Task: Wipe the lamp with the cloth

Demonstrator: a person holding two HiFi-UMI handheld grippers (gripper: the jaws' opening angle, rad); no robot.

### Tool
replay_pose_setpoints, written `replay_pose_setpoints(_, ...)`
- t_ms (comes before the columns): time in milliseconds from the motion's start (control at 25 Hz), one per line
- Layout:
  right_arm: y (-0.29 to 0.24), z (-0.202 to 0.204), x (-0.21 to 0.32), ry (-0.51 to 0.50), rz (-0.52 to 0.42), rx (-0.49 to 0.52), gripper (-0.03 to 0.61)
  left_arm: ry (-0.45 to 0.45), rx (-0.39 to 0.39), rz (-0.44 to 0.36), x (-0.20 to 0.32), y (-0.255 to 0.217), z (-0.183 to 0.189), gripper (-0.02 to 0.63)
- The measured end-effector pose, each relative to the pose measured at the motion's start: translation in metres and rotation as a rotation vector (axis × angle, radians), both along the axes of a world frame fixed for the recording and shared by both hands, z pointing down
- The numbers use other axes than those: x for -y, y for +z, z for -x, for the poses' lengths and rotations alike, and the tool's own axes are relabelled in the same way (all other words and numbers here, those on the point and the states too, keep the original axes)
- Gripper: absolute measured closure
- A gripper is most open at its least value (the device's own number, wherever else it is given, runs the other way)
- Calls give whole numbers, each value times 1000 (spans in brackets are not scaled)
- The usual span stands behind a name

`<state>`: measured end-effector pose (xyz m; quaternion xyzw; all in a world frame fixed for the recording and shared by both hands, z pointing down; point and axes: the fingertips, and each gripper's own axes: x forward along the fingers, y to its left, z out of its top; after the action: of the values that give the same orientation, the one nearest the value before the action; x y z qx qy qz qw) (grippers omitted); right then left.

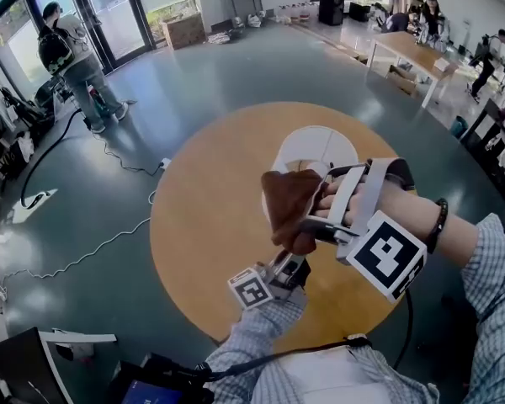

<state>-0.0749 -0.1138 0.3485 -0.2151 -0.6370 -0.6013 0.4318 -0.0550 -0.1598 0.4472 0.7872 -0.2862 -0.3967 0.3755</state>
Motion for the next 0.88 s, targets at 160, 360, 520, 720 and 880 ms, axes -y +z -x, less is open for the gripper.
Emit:
replay_pose_setpoints(160,9,-38,3,119,18,30,514,9,8,5,-2,1,-2,531)
replay_pose_setpoints(360,13,-67,6,267,77,122,514,14,8,7,-2,1,-2,531)
replay_pose_setpoints(520,17,-87,14,400,144,204,514,15,18,7,-2,0,-3,531)
replay_pose_setpoints(720,33,-105,23,582,279,346,514,23,43,9,-3,0,-4,529)
replay_pose_setpoints(880,48,-110,34,699,383,464,514,29,38,17,-2,0,-4,528)
